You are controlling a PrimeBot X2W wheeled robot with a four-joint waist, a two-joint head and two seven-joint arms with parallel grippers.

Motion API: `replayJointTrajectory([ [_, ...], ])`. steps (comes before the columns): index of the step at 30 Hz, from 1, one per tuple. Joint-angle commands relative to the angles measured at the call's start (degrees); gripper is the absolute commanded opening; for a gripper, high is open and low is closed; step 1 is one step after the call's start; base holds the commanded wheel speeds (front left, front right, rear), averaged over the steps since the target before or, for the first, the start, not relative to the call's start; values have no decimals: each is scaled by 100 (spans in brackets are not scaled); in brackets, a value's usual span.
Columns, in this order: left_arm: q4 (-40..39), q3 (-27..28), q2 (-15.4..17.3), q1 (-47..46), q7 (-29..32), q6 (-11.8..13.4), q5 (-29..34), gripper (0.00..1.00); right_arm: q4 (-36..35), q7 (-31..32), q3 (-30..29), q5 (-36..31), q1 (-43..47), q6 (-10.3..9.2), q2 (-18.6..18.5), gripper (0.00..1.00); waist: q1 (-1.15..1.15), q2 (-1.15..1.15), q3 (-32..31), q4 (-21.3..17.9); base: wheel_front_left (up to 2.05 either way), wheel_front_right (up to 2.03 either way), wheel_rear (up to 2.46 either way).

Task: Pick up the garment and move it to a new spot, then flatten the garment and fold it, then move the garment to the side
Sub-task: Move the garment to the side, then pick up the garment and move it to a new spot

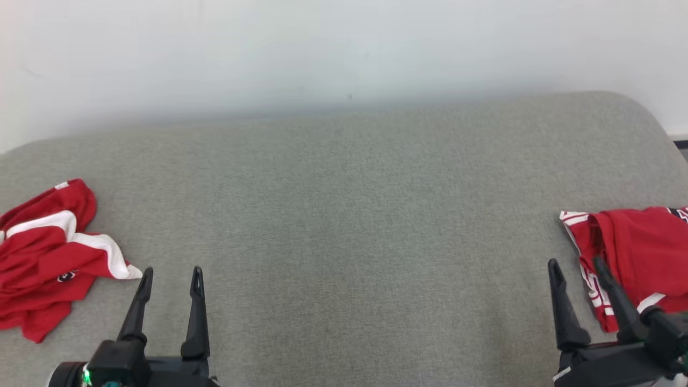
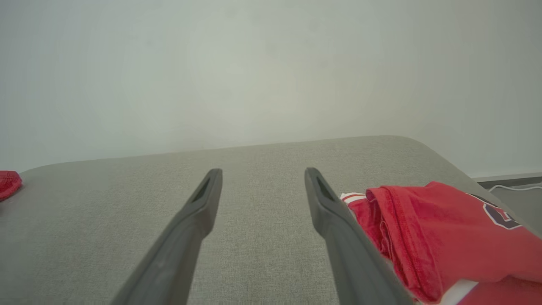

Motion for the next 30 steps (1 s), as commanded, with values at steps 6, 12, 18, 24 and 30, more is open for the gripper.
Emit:
replayJointTrajectory([
  [6, 56, -43, 55, 291, 2, 95, -10, 100, -72, 46, 41, -148, 347, -6, 138, 100, 1, 1, -275, 180, 0, 0, 0],
  [12, 67, -53, 91, 424, 54, 148, -46, 100, -199, 113, -19, -246, 555, -6, 219, 100, 1, 1, -364, 206, 0, 0, 0],
  [18, 53, -54, 114, 439, 102, 157, -86, 100, -264, 174, -65, -288, 609, -6, 237, 100, 1, 1, -367, 219, 0, 0, 0],
  [24, 62, -65, 122, 397, 130, 178, -99, 100, -267, 177, -71, -258, 606, -6, 243, 100, 1, 1, -349, 242, 0, 0, 0],
  [30, 99, -104, 97, 297, 141, 128, -112, 100, -254, 196, -92, -234, 646, -6, 282, 100, 1, 1, -355, 348, 0, 0, 0],
])
